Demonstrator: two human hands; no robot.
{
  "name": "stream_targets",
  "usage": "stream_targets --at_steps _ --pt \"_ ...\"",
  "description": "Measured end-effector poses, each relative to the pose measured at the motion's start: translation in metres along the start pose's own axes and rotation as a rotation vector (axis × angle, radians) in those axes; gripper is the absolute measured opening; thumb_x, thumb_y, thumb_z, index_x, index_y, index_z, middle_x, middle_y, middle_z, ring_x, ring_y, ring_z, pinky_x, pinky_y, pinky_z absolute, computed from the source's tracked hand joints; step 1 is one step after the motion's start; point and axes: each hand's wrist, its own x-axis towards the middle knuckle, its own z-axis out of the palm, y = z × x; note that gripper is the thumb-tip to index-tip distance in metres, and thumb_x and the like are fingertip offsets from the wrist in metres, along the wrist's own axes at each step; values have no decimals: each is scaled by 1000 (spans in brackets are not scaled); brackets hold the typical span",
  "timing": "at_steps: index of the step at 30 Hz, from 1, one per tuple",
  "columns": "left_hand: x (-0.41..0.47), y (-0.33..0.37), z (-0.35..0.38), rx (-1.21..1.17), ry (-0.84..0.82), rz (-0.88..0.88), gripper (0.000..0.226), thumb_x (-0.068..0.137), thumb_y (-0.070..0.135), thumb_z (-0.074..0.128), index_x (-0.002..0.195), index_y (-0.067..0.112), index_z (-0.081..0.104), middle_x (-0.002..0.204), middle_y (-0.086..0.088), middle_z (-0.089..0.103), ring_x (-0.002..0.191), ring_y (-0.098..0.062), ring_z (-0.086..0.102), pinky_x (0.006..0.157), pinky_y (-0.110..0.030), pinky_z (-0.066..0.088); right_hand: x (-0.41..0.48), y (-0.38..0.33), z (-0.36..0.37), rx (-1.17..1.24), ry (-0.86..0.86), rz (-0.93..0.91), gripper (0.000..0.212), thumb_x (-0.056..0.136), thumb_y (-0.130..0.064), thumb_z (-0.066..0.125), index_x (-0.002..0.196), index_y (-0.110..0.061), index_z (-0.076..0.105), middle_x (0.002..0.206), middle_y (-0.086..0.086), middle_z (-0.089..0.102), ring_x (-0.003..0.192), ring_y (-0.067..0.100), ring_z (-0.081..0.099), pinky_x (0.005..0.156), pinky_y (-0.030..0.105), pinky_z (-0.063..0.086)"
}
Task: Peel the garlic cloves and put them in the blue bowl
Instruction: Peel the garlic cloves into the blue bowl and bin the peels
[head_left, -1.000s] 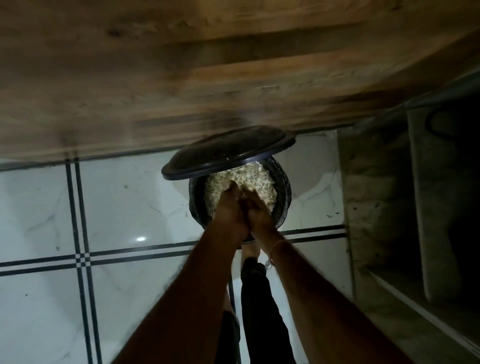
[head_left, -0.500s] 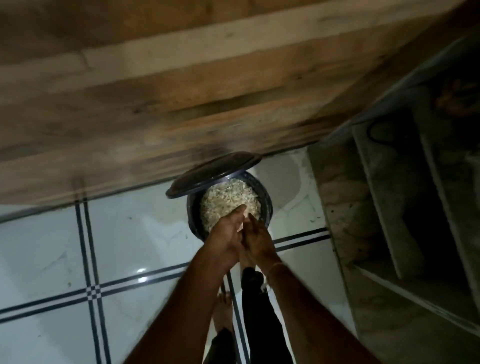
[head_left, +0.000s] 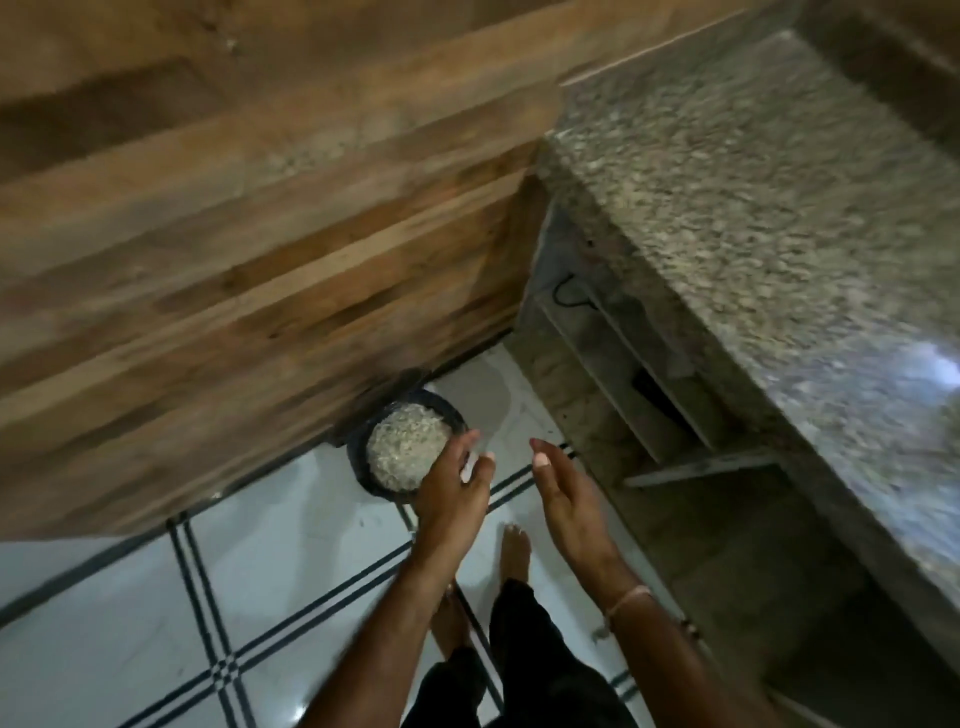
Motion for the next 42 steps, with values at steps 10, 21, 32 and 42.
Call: stream_targets --at_steps 10,21,32,42 --pt "-95 90 168 286 -260 387 36 103 33 62 140 30 61 144 6 60 133 -11 54 92 -14 38 -87 44 -196 -107 352 -105 31 108 -41 50 131 -27 65 124 -8 66 112 6 63 98 39 56" --pt "-160 138 408 352 -531 537 28 102 27 65 127 38 58 130 16 57 122 0 49 100 -22 40 -141 147 -412 -92 733 -11 31 108 -36 55 134 -25 66 130 -9 66 117 10 64 99 37 53" --pt "-105 170 525 675 -627 705 24 96 32 73 120 28 69 116 13 69 84 0 65 71 -26 52 -107 197 -499 -265 766 232 50 102 -33 66 148 -21 51 145 4 54 130 25 55 104 43 51" --pt "-69 164 562 865 -678 865 17 97 9 66 97 26 69 99 11 64 70 12 55 54 -13 32 -61 209 -534 -505 732 503 77 89 -38 79 155 -26 42 165 0 32 148 26 28 113 48 30"
